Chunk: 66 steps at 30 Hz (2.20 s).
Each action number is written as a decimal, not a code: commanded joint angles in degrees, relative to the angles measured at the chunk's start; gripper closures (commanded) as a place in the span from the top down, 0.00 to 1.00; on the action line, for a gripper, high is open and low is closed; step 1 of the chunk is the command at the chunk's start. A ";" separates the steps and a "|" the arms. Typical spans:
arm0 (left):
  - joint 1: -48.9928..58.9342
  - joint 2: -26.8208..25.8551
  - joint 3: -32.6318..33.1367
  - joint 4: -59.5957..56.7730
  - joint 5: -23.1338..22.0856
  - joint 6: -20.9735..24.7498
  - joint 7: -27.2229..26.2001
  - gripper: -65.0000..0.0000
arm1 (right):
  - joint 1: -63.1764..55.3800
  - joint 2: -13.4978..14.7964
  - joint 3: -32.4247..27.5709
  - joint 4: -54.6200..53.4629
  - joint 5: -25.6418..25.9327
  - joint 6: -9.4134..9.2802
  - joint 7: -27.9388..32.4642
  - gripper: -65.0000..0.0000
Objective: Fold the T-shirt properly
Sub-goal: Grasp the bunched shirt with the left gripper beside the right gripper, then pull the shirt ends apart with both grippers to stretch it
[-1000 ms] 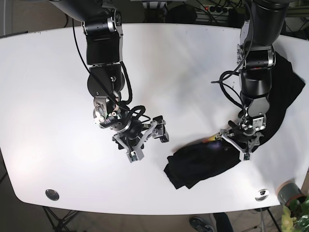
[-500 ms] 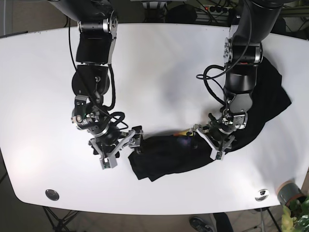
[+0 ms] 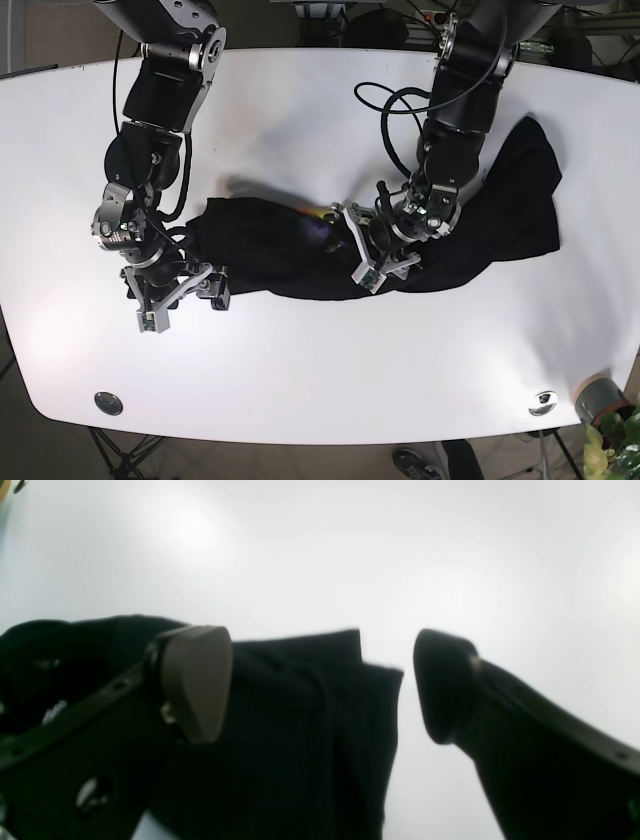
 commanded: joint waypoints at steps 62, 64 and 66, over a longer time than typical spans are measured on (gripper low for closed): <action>6.53 -5.37 -51.87 22.07 0.69 -0.55 13.96 0.69 | -1.38 3.48 5.75 -16.76 1.04 0.52 5.85 0.04; 5.74 -7.04 -51.87 18.38 0.69 -0.55 13.96 0.69 | -1.38 3.48 5.75 -16.84 1.04 0.52 5.85 0.04; 4.77 -8.36 -51.87 15.21 0.69 -0.55 13.87 0.69 | -1.38 3.48 5.75 -16.76 1.04 0.52 5.85 0.04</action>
